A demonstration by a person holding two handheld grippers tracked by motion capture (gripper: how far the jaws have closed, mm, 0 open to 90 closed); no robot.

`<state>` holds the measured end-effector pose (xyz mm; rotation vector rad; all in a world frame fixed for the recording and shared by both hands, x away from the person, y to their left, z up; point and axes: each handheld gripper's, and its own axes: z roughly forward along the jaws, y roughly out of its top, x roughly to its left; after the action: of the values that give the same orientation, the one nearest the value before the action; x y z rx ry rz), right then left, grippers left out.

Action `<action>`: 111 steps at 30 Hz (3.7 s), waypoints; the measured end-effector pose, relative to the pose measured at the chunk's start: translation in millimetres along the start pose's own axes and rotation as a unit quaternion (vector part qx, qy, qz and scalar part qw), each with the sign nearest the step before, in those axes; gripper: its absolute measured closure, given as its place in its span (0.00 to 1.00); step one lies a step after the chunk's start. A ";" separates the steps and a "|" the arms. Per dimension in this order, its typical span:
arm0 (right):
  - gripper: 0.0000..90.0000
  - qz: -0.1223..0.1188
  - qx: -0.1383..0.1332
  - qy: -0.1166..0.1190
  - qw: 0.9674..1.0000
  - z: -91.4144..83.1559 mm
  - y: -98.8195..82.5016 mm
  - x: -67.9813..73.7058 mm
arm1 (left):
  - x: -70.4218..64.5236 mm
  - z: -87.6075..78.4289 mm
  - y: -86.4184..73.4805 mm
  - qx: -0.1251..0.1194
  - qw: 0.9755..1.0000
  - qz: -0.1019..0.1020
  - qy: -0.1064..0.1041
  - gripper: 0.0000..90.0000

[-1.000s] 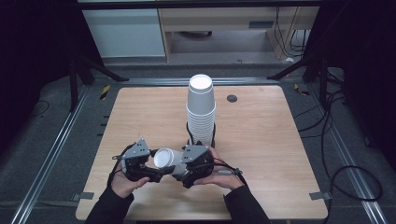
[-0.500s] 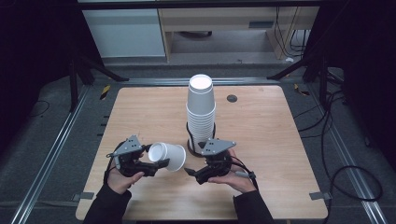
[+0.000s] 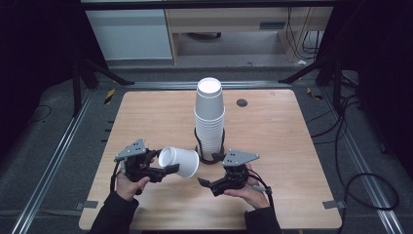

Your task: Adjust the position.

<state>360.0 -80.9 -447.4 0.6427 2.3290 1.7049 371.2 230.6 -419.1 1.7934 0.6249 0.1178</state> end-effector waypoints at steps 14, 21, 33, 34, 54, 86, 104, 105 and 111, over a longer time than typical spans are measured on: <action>0.03 0.019 -0.005 0.058 0.998 10.2 -6.5 -1.3 | -4.1 2.9 3.6 0.004 0.998 0.006 -0.057 0.25; 0.03 0.016 0.006 0.082 0.996 16.8 -9.2 -0.7 | -4.8 5.4 3.7 0.020 0.996 0.013 -0.090 0.25; 0.03 0.009 0.017 0.121 0.992 26.2 -10.4 0.6 | -11.8 12.2 5.0 0.041 0.991 0.032 -0.120 0.25; 0.02 0.008 0.018 0.123 0.992 27.0 -10.3 0.7 | -12.4 13.1 4.8 0.043 0.991 0.033 -0.121 0.25; 0.09 -0.010 0.017 0.158 0.987 34.4 -7.9 4.4 | -15.4 16.5 4.2 0.051 0.988 0.035 -0.139 0.25; 0.11 -0.097 0.113 0.117 0.982 18.1 22.0 -6.9 | -8.2 -11.0 10.4 0.087 0.992 0.056 -0.074 0.17; 0.10 -0.176 0.236 0.103 0.950 49.6 27.3 -4.6 | -11.1 20.3 -8.0 0.193 0.976 0.078 -0.059 0.16; 0.10 -0.176 0.236 0.103 0.950 49.6 27.3 -4.6 | -11.1 20.3 -8.0 0.193 0.976 0.078 -0.059 0.16; 0.10 -0.196 0.252 0.108 0.942 62.0 28.4 3.3 | -10.7 23.7 -9.8 0.205 0.974 0.077 -0.053 0.18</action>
<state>388.1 -19.1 -440.5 0.0339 2.8311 1.0553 367.8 206.9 -433.2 2.2326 0.4533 -0.0033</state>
